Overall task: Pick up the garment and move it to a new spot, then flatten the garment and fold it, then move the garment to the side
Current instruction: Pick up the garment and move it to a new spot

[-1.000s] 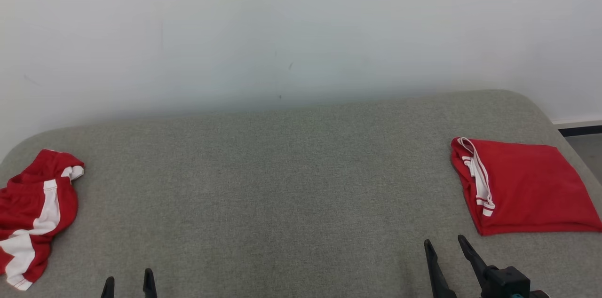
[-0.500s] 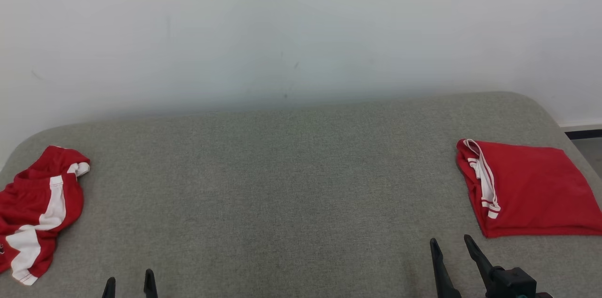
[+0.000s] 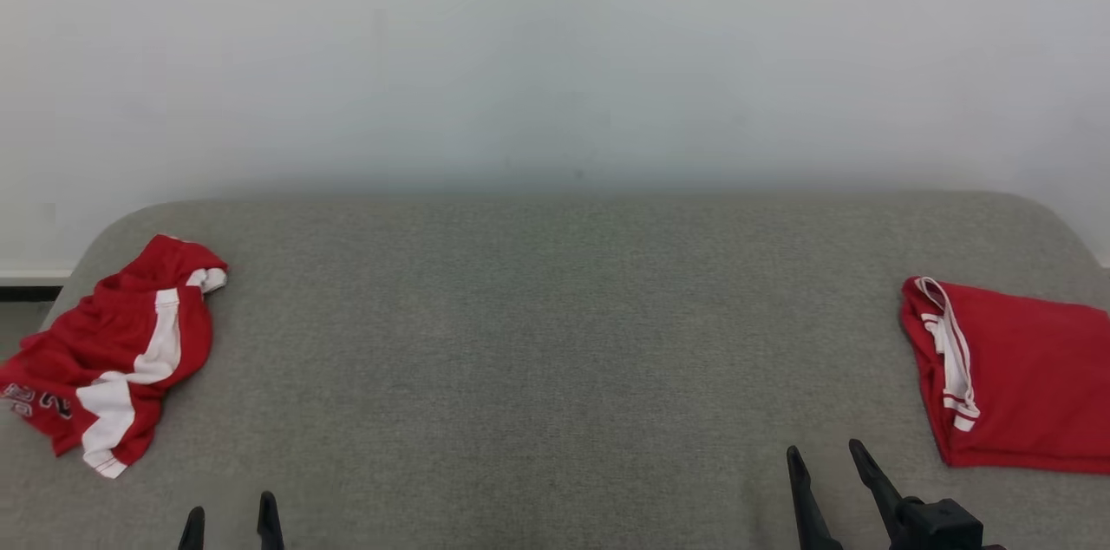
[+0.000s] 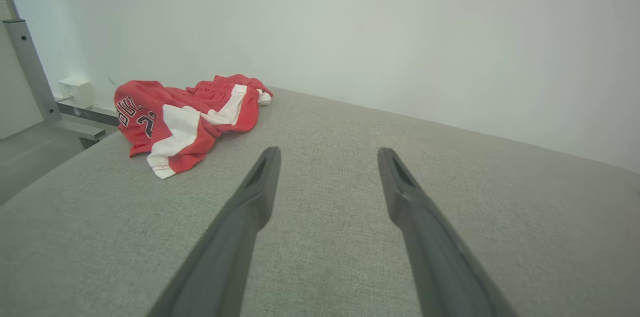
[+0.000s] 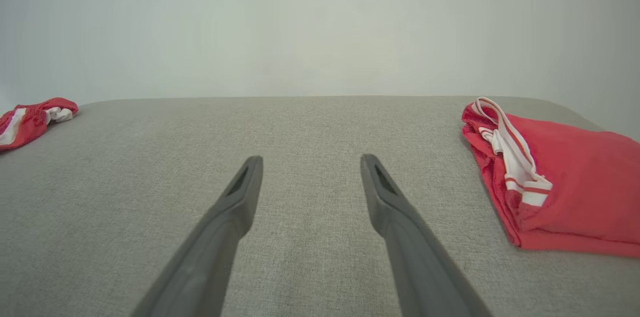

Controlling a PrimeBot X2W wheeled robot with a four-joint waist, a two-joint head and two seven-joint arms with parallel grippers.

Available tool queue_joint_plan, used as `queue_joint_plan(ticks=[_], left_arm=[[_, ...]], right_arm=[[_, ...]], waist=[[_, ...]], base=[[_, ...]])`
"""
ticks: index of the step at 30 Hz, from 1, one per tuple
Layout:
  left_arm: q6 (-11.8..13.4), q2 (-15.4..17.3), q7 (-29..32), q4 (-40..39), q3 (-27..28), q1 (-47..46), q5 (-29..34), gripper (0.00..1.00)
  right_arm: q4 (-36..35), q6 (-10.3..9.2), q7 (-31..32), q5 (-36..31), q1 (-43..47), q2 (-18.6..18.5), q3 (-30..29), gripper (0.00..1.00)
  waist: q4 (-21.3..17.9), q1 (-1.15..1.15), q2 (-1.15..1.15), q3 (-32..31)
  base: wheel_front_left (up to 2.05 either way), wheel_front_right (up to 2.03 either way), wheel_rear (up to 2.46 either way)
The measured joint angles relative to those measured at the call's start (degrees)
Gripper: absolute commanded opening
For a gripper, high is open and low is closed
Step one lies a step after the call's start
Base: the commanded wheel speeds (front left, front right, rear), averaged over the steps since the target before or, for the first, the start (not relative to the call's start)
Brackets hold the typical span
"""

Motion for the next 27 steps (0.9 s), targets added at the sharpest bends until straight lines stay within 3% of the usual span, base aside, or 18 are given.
queue_joint_plan(ticks=[21,27], left_arm=[[-0.6,0.0,0.0,0.0,3.4,0.6,2.4,1.0],[-0.5,0.0,0.0,-1.2,4.4,2.1,2.5,1.0]], right_arm=[[1.4,-0.01,-0.1,4.1,-0.7,0.0,4.1,1.0],[1.3,-0.01,-0.1,4.7,-0.8,0.0,5.8,1.0]], waist=[[17.7,0.0,0.0,-0.8],[21.3,0.0,0.0,-1.3]], base=[[0.0,0.0,0.0],[0.0,0.0,0.0]])
